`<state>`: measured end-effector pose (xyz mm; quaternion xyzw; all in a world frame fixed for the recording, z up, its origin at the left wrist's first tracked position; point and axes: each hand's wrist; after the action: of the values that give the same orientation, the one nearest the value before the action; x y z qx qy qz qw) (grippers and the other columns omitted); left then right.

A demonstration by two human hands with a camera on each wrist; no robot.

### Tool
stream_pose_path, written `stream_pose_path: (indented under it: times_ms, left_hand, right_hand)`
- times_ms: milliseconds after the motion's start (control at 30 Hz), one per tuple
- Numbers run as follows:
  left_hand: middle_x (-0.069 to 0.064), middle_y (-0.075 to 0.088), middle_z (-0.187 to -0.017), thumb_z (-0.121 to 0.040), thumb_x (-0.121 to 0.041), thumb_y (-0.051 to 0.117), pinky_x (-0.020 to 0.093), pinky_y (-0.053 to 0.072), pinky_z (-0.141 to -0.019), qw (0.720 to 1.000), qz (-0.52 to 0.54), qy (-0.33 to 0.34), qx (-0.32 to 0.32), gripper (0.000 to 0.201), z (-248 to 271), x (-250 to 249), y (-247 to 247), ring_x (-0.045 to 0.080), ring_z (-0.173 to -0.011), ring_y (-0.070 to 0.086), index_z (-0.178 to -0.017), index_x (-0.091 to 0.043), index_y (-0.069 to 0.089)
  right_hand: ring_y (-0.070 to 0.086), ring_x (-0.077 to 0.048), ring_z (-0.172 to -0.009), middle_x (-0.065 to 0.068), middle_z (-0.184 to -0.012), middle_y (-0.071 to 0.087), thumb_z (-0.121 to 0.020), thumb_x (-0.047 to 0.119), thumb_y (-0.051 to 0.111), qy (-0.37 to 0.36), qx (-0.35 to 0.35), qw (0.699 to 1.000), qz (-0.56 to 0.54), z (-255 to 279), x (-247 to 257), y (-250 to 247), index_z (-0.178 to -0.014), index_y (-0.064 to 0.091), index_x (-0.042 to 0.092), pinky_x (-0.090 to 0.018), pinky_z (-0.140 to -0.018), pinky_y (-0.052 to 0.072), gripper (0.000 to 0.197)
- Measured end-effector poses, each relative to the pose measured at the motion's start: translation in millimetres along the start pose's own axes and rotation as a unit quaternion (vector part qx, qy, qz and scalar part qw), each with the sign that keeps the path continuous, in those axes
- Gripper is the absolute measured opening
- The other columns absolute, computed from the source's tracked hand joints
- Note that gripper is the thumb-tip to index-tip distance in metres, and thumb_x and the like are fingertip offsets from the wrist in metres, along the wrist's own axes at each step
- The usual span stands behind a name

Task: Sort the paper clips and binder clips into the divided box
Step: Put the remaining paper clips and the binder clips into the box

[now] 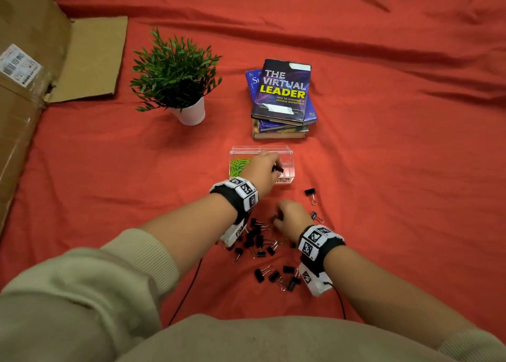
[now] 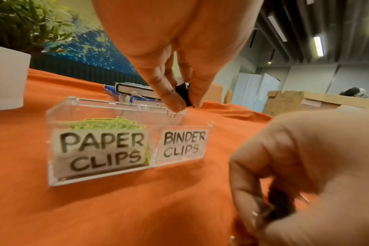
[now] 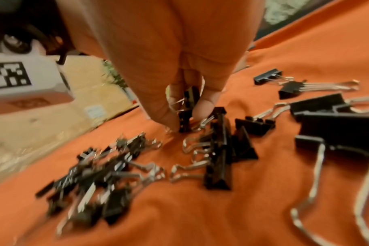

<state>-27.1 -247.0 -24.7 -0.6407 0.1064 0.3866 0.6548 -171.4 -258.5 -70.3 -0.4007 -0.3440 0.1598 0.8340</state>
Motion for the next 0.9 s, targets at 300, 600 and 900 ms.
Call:
stream_pose_path:
  times_ms: [300,600,900]
  left_hand:
    - [0.013,0.058,-0.12,-0.087,-0.009,0.061,0.03,0.043,-0.093,0.997,-0.037,-0.038,0.051,0.026,-17.8,2.8,9.1,0.028,-0.108,0.057,-0.113,-0.009,0.061]
    - [0.009,0.051,-0.115,-0.085,-0.012,0.054,0.036,0.049,-0.088,0.994,-0.067,-0.018,0.087,0.02,43.8,18.8,22.8,0.027,-0.101,0.058,-0.104,-0.013,0.06]
    - [0.004,0.046,-0.121,-0.085,-0.031,0.064,0.04,0.048,-0.095,0.979,-0.126,0.024,0.158,0.046,82.4,34.2,50.8,0.024,-0.115,0.049,-0.127,-0.022,0.048]
  right_hand:
    - [0.049,-0.007,-0.049,0.004,-0.057,0.057,-0.072,0.0,0.07,0.112,-0.126,0.953,-0.252,-31.4,-17.3,-62.5,-0.061,0.055,0.021,-0.014,-0.045,0.04,0.028]
    - [0.055,-0.018,-0.07,0.002,-0.069,0.055,-0.075,0.004,0.066,0.05,-0.172,0.966,-0.186,-74.0,12.2,-81.8,-0.088,0.064,0.006,-0.023,-0.062,0.05,0.013]
    - [0.06,-0.027,-0.102,-0.012,-0.108,0.065,-0.082,0.009,0.057,0.1,-0.195,0.968,-0.124,-46.4,-35.5,-77.7,-0.108,0.064,0.009,-0.031,-0.091,0.045,0.027]
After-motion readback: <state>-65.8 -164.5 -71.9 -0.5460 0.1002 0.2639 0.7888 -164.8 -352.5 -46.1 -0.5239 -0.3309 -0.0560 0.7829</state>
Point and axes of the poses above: each hand's wrist, its own z-axis away from the middle knuckle, its own y-axis out of the palm, x = y × z
